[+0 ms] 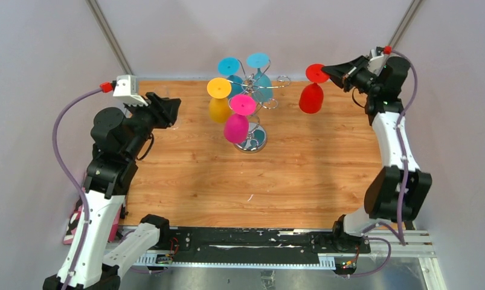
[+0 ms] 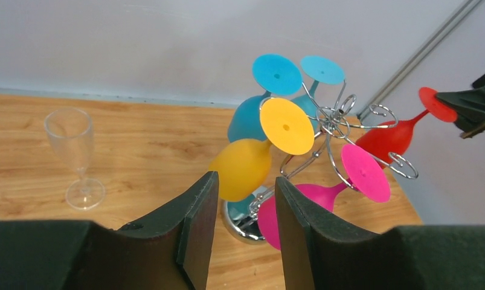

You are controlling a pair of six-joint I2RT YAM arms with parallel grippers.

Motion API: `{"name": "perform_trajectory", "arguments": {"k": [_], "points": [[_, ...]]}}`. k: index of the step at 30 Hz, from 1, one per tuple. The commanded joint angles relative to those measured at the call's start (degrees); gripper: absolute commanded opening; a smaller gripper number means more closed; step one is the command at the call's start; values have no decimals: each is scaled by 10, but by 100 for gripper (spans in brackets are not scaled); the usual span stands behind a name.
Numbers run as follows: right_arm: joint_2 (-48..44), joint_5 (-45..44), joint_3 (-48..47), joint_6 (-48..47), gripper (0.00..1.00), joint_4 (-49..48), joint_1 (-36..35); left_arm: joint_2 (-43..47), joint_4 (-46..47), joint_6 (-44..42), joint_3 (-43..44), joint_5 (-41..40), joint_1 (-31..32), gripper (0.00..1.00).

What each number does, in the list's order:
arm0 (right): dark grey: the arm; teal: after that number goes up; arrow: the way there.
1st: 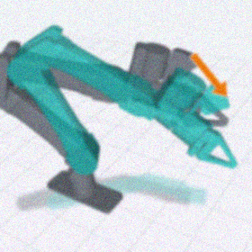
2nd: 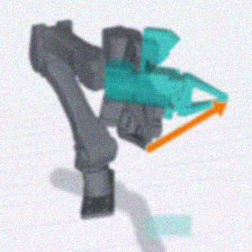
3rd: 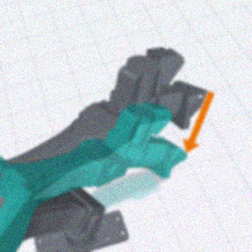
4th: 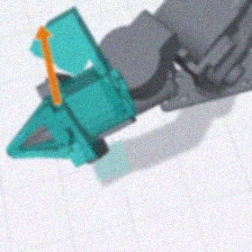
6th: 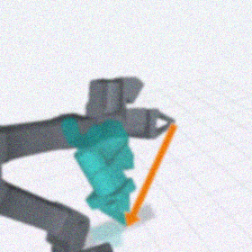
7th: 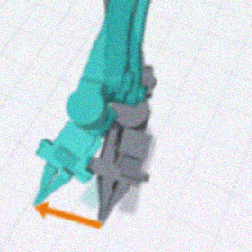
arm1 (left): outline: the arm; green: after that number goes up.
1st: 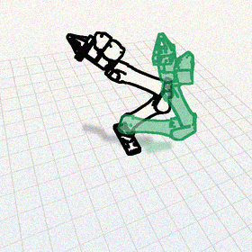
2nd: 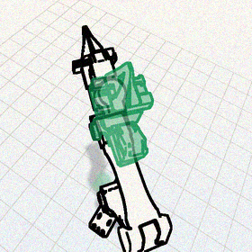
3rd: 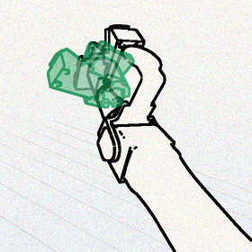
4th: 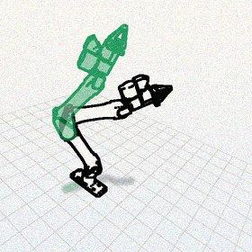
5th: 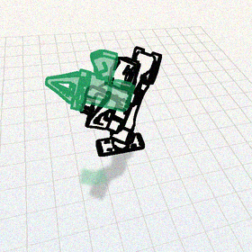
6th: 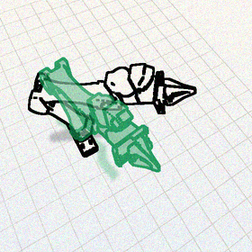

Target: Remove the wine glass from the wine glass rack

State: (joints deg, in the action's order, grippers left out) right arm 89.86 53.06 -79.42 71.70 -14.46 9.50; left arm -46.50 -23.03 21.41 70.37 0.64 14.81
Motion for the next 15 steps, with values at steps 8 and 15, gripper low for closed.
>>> {"name": "perform_trajectory", "arguments": {"k": [8, 15], "points": [[-308, -40, -78, -134, 0, 138, -1, -100, 242, 72, -2, 214, 3, 54], [-342, 9, -19, 54, 0, -133, -36, -174, 473, 223, -6, 418, 3, 61]]}}
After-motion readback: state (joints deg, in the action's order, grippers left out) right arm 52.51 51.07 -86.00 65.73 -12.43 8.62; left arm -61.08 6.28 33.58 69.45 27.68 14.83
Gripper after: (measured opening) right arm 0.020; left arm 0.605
